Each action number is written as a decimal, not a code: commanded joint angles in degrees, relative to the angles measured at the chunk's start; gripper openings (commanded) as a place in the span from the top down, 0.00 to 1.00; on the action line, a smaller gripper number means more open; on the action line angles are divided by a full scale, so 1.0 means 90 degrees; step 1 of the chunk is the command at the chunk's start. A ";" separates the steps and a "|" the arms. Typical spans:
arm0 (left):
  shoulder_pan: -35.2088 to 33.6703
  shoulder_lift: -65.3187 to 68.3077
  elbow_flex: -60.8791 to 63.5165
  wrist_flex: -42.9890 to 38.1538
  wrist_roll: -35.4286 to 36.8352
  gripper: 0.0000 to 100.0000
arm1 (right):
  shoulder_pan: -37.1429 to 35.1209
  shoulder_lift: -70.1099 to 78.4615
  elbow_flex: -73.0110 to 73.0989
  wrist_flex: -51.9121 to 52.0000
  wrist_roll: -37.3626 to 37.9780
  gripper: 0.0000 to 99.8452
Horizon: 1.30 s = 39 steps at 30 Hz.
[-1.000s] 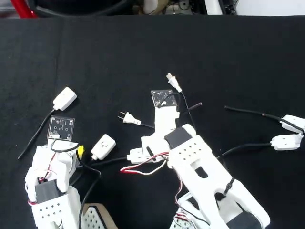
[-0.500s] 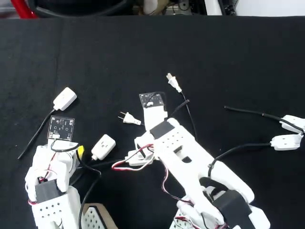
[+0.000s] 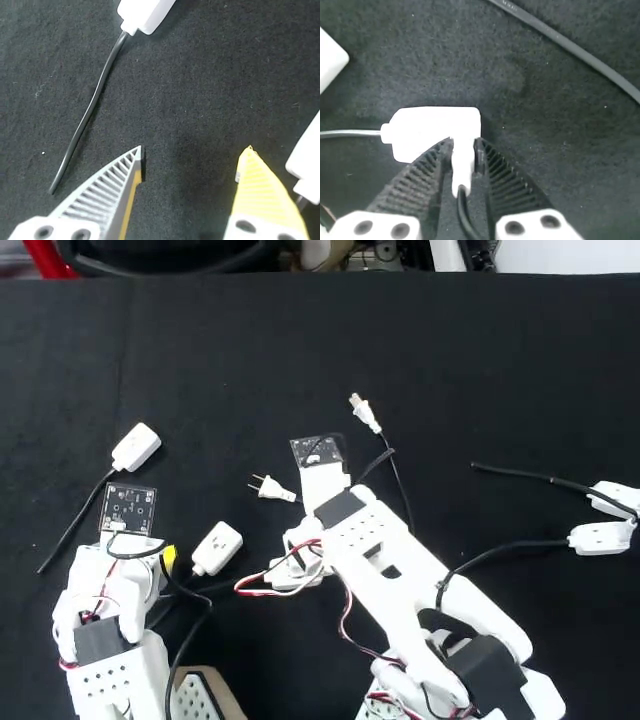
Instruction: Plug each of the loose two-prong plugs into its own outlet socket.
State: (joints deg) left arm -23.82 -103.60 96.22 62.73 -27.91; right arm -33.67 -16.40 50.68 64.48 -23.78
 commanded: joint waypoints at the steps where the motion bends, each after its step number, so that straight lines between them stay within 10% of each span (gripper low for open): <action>1: -0.0015 -0.0059 0.0044 0.0029 -0.0068 0.70 | 0.0586 0.0347 0.0044 0.0205 0.0440 0.99; 29: -0.0015 -0.0059 0.0054 0.0039 -0.0068 0.70 | 0.8107 0.0386 -0.1148 0.0156 0.6056 0.99; 39: -0.0015 -0.0059 0.0054 0.0049 -0.0068 0.70 | 1.0315 0.0396 -0.1275 -0.1690 0.7424 0.99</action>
State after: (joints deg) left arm -23.82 -103.60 96.22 62.73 -27.91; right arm 54.15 -12.62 42.15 53.67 40.48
